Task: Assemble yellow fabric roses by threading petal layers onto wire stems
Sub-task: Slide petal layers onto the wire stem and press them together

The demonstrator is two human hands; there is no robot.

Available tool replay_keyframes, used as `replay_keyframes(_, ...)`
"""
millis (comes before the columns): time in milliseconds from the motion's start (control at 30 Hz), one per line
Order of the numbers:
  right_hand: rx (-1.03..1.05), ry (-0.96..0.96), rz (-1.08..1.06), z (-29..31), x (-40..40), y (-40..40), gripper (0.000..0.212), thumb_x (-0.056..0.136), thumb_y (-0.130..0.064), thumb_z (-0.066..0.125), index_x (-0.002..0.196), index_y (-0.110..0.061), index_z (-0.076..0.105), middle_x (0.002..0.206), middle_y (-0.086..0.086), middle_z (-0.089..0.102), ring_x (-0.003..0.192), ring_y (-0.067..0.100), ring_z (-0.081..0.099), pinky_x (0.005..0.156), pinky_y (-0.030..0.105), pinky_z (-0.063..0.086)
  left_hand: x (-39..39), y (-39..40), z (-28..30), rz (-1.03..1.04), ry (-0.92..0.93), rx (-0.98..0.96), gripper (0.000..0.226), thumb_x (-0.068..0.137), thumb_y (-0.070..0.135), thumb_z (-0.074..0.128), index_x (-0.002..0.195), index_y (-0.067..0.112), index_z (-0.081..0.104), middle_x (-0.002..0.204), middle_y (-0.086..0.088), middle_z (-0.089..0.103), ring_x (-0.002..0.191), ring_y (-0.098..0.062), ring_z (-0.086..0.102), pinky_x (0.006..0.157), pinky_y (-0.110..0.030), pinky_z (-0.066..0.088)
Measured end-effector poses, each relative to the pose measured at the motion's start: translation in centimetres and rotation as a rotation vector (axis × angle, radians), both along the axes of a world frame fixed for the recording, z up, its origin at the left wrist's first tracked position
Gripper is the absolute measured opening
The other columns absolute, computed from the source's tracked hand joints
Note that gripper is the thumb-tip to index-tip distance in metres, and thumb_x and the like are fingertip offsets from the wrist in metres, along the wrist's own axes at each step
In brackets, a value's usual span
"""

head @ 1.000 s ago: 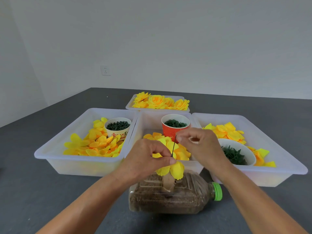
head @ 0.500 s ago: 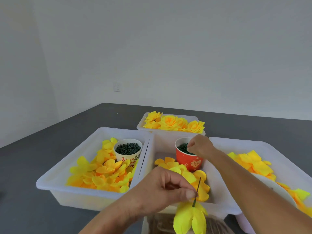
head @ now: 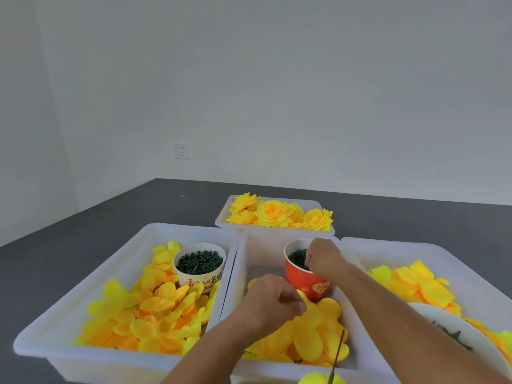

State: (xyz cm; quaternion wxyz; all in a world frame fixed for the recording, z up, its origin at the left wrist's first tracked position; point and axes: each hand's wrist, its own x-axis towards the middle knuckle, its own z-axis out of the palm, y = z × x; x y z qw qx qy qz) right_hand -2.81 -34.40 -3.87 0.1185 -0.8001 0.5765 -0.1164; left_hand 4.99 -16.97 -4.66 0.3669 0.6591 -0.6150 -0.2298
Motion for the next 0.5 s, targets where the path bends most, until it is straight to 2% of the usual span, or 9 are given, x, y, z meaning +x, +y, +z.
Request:
replay_keyframes(200,-0.059,-0.251,0.081,-0.3,-1.6,0.6,0.024,0.08,0.0,0.066,0.101,-0.008,0.074,0.111,0.007,0.067,0.106,0.021,0.057,0.095,0.027,0.045,0.6,-0.4,-0.8,0.036,0.032,0.004,0.015,0.087,0.018,0.063,0.085,0.007,0.073,0.065,0.014,0.059,0.056,0.004,0.057,0.049,-0.009,0.043)
replay_keyframes(300,-0.086,-0.405,0.087,0.1,-2.4,1.4,0.021,0.077,-0.001,0.072,0.098,-0.007,0.074,0.108,0.009,0.069,0.103,0.021,0.06,0.096,0.031,0.046,0.7,-0.4,-0.9,0.056,0.083,0.011,0.015,0.087,0.016,0.063,0.08,0.007,0.072,0.066,0.012,0.062,0.055,0.003,0.058,0.044,-0.007,0.037)
replay_keyframes(500,-0.091,-0.466,0.127,0.0,-2.4,2.2,0.024,0.074,-0.004,0.076,0.098,-0.005,0.073,0.104,0.01,0.07,0.096,0.021,0.062,0.092,0.031,0.048,0.8,-0.4,-0.9,0.086,0.113,0.044,0.02,0.088,0.018,0.062,0.069,0.015,0.069,0.063,0.01,0.063,0.052,0.005,0.057,0.046,-0.007,0.039)
